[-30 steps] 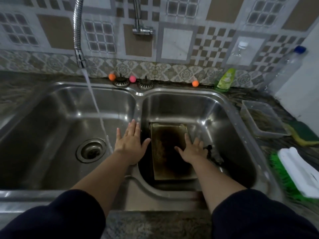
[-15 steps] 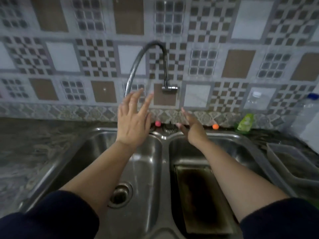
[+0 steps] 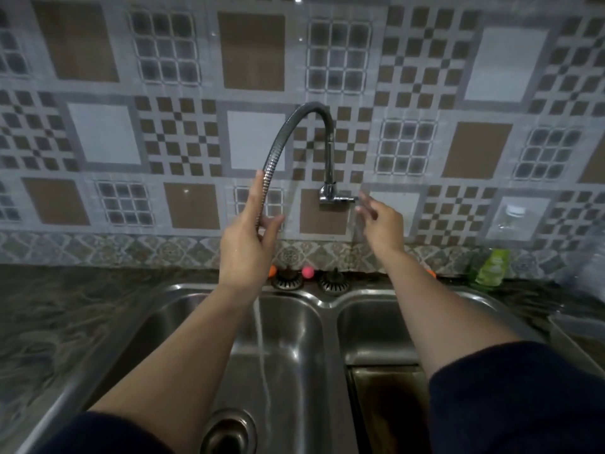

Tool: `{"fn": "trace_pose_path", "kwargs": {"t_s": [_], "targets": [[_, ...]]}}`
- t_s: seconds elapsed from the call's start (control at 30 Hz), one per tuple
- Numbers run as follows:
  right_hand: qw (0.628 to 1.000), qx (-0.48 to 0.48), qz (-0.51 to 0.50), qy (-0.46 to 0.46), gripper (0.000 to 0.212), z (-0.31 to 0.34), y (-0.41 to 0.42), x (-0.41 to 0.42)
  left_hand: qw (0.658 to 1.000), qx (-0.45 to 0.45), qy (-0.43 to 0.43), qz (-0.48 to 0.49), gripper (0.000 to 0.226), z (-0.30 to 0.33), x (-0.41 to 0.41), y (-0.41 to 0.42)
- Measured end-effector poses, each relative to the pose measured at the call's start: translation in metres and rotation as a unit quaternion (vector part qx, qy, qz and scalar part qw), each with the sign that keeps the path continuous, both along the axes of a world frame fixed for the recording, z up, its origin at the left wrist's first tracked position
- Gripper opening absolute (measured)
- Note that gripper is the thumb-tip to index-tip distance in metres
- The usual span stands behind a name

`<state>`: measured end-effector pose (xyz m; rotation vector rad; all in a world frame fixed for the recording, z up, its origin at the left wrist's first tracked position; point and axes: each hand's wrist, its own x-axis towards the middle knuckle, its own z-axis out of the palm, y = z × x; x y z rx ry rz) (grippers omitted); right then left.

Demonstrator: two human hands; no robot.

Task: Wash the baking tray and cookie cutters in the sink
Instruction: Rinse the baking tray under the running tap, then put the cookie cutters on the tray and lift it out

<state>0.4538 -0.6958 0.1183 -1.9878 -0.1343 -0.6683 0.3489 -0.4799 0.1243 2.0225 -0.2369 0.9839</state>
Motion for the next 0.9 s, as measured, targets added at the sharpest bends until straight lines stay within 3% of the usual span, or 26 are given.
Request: {"fn": "trace_pose_path", "kwargs": {"t_s": [0.2,0.3,0.47,0.9], "targets": [[0.997,-0.026,-0.039,-0.066,0.030,-0.001,0.004,0.014,0.996,-0.072,-0.006,-0.046,0.070,-0.009,0.006,-0.003],[0.996,0.009,-0.031,-0.081,0.027,0.005,0.004,0.023,0.995,-0.075,-0.002,-0.065,0.071,-0.013,0.008,-0.006],[0.994,0.084,-0.013,-0.064,0.003,0.029,0.009,0.045,0.999,-0.037,-0.031,-0.016,0.075,-0.022,0.015,-0.011],[0.994,0.092,-0.062,0.011,0.006,0.054,0.018,0.074,0.998,-0.025,-0.052,-0.010,0.077,-0.033,0.023,-0.019]]}}
